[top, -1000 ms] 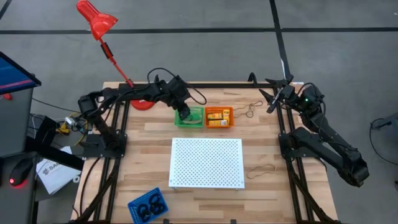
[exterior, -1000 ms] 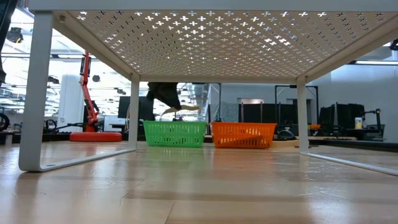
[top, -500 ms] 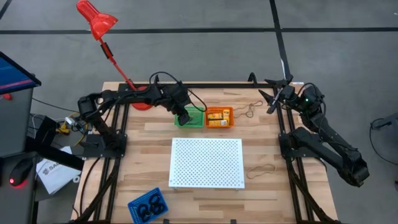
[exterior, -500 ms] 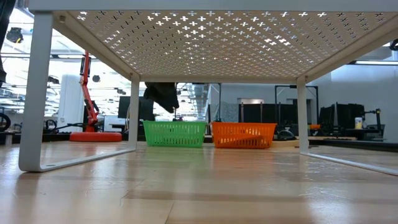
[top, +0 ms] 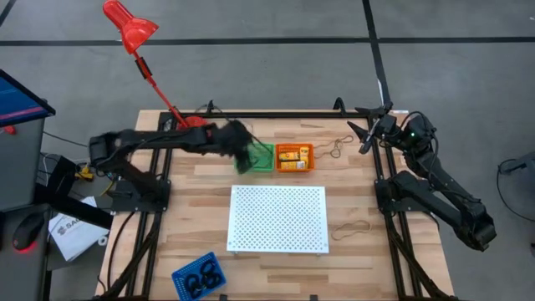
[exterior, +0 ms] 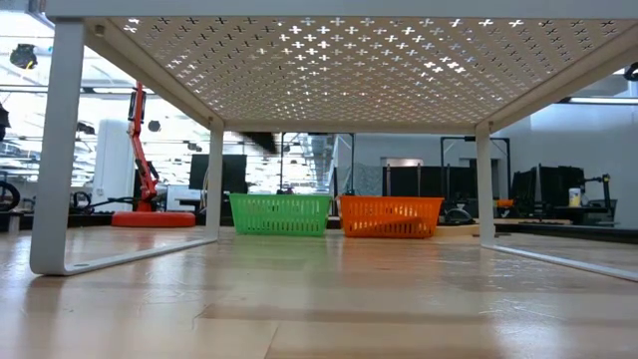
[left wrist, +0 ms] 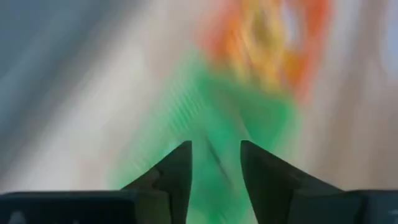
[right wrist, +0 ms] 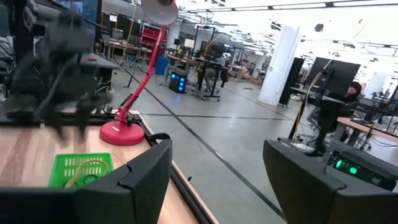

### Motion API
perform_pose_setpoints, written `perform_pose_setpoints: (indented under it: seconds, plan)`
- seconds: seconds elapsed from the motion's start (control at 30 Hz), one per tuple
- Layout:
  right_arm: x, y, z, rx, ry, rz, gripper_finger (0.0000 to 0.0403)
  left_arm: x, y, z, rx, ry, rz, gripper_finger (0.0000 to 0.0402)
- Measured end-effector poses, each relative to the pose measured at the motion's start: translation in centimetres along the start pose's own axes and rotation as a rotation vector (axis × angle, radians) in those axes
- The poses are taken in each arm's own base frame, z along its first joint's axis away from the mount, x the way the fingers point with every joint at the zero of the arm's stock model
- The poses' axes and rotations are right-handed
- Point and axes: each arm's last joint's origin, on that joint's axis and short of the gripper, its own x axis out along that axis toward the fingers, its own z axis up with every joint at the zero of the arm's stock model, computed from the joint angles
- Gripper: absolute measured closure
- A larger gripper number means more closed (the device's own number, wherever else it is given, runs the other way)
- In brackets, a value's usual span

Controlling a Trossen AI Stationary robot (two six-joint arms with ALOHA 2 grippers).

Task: Pick & Place Office Desk Supplies
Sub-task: Put the brown rubber band into the green bin

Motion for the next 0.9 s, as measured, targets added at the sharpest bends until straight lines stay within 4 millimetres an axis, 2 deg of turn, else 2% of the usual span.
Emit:
perform_pose_setpoints:
  seconds: [0.07, 0.17, 0.27, 0.33, 0.5, 0.6, 0.67, 0.77, 0.9]
  plan:
    - [0.0, 0.0, 0.1, 0.001, -0.010, 0.008, 0.0154, -1.7, 1.0, 1.3, 0.007, -0.271, 0.093, 0.0287]
    - [0.0, 0.0, 0.4, 0.006, -0.041, 0.028, 0.0154, -4.0, 2.6, 1.7, 0.039, -0.609, 0.132, 0.0301]
    - [0.0, 0.0, 0.6, 0.007, -0.059, 0.039, 0.0154, -4.9, 4.7, 1.0, 0.005, -0.860, 0.146, 0.0313]
    - [-0.1, 0.1, 0.6, 0.007, -0.063, 0.040, 0.0154, -4.5, 6.3, 0.1, -0.026, -0.961, 0.163, 0.0321]
    - [-0.2, 0.1, 0.8, 0.017, -0.081, 0.046, 0.0154, -2.0, 9.9, -0.9, -0.024, -1.025, 0.090, 0.0338]
    - [-0.3, 0.2, 1.0, 0.021, -0.095, 0.061, 0.0154, 0.4, 11.5, -0.8, -0.030, -0.961, 0.073, 0.0346]
    - [-0.3, 0.2, 1.0, 0.020, -0.099, 0.059, 0.0154, 1.8, 12.1, -0.4, -0.026, -0.935, 0.057, 0.0351]
    - [-0.4, 0.2, 1.1, 0.019, -0.103, 0.059, 0.0154, 2.6, 12.6, 1.2, 0.008, -0.939, 0.055, 0.0357]
    - [-0.5, 0.3, 1.1, 0.020, -0.102, 0.059, 0.0154, 4.9, 12.9, 1.4, 0.021, -0.706, 0.039, 0.0363]
